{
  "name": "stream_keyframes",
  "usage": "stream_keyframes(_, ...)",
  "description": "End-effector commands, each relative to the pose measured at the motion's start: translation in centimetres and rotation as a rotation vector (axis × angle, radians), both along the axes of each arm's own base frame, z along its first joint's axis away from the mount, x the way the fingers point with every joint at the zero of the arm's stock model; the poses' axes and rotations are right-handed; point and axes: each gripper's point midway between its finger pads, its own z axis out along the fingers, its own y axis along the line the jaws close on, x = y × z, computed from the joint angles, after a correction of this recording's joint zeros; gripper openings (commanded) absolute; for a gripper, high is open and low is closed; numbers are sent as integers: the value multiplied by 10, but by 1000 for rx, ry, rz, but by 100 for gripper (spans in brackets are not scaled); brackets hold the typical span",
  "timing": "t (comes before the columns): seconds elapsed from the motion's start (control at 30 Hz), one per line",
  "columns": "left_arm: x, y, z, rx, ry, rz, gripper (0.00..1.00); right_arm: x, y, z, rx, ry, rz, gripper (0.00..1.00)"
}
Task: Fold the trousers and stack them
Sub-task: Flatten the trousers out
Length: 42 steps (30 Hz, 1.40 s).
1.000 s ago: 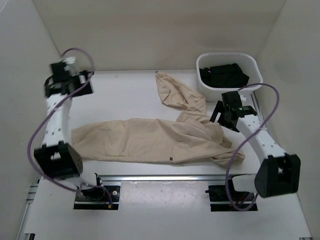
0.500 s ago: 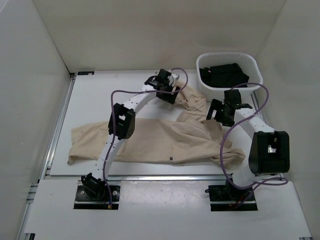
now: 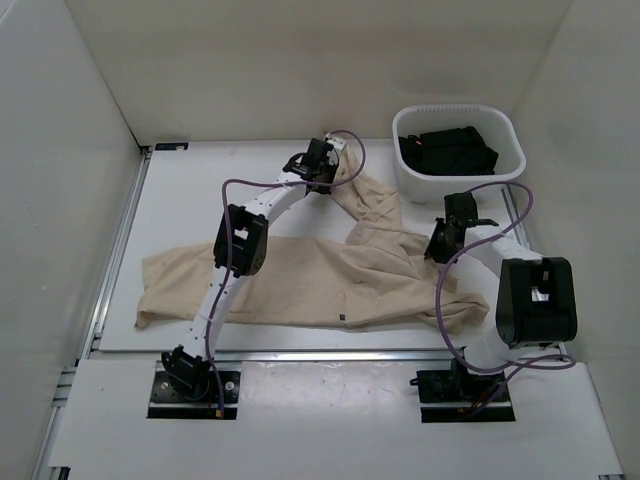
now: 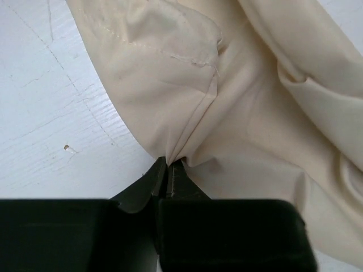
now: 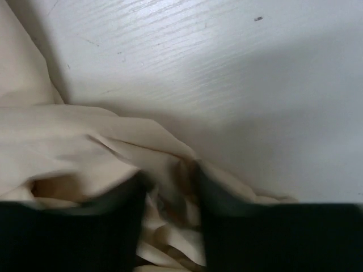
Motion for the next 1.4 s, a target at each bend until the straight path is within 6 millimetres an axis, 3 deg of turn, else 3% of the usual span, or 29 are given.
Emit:
stream_keyframes(0.0, -3, 15, 21, 16, -10, 29, 14, 11, -3, 3, -5, -29, -44, 18)
stream_keyframes(0.07, -6, 55, 29, 34, 22, 82, 14, 14, -10, 16, -38, -37, -62, 1)
stream_keyframes(0.1, 5, 93, 77, -5, -31, 139, 14, 15, -21, 30, -87, -73, -93, 0)
stream_keyframes(0.13, 1, 117, 92, -17, -24, 163, 14, 12, -29, 38, -124, -84, -115, 0)
stream_keyframes(0.17, -13, 148, 87, 2, 20, 206, 14, 5, -36, 47, -170, -80, -141, 0)
stream_keyframes(0.2, -19, 174, 102, -6, 19, 241, 14, 1, -47, 70, -212, -138, -177, 0)
stream_keyframes(0.23, -34, 222, 131, -13, 0, 319, 14, -3, -52, 83, -249, -173, -195, 0)
stream_keyframes(0.3, -60, 261, 150, 1, 5, 390, 14, -18, -59, 114, -317, -274, -209, 0)
stream_keyframes(0.33, -84, 286, 179, 0, -18, 438, 14, -28, -59, 112, -328, -279, -194, 0)
stream_keyframes(0.37, -113, 294, 155, 24, 61, 450, 14, -38, -53, 109, -327, -275, -167, 0)
stream_keyframes(0.43, -155, 300, 142, 42, 123, 459, 14, -53, -43, 107, -292, -282, -135, 0)
stream_keyframes(0.47, -177, 303, 149, 46, 112, 465, 14, -65, -36, 92, -292, -248, -103, 0)
stream_keyframes(0.5, -210, 305, 112, 74, 208, 463, 14, -74, -33, 83, -291, -220, -91, 0)
stream_keyframes(0.57, -243, 309, 96, 96, 244, 471, 14, -84, -21, 70, -271, -195, -74, 2)
stream_keyframes(0.6, -268, 313, 67, 130, 313, 478, 14, -91, -20, 60, -271, -173, -69, 5)
stream_keyframes(0.7, -300, 341, 38, 162, 387, 564, 14, -98, -18, 50, -266, -127, -89, 7)
stream_keyframes(0.8, -307, 361, 37, 123, 389, 639, 14, -95, -22, 47, -299, -111, -99, 6)
stream_keyframes(0.87, -313, 364, 39, 108, 396, 652, 18, -81, -21, 61, -319, -140, -70, 0)
stream_keyframes(0.9, -317, 358, 39, 85, 411, 634, 26, -76, -20, 66, -323, -148, -59, 0)
stream_keyframes(0.93, -318, 353, 46, 64, 419, 619, 60, -72, -19, 70, -329, -154, -48, 0)
stream_keyframes(0.97, -325, 347, 50, 46, 459, 601, 71, -69, -16, 69, -332, -142, -26, 0)
stream_keyframes(1.0, -338, 345, 57, 33, 505, 601, 84, -63, -12, 76, -331, -147, 18, 11)
stream_keyframes(1.07, -318, 354, 96, -37, 418, 630, 100, -73, -5, 64, -299, -33, 92, 32)
stream_keyframes(1.1, -309, 359, 115, -77, 368, 642, 100, -75, -4, 65, -274, -8, 93, 47)
stream_keyframes(1.13, -298, 369, 134, -132, 312, 664, 100, -74, -9, 68, -242, 3, 55, 54)
stream_keyframes(1.17, -280, 376, 170, -147, 208, 664, 100, -69, -9, 82, -193, -62, 25, 60)
stream_keyframes(1.2, -272, 379, 182, -159, 178, 662, 100, -67, -10, 87, -150, -94, -6, 64)
stream_keyframes(1.3, -246, 394, 182, -131, 194, 688, 100, -58, -19, 105, -30, -148, -126, 76)
stream_keyframes(1.37, -241, 428, 144, -61, 304, 790, 100, -55, -33, 95, -31, -74, -198, 80)
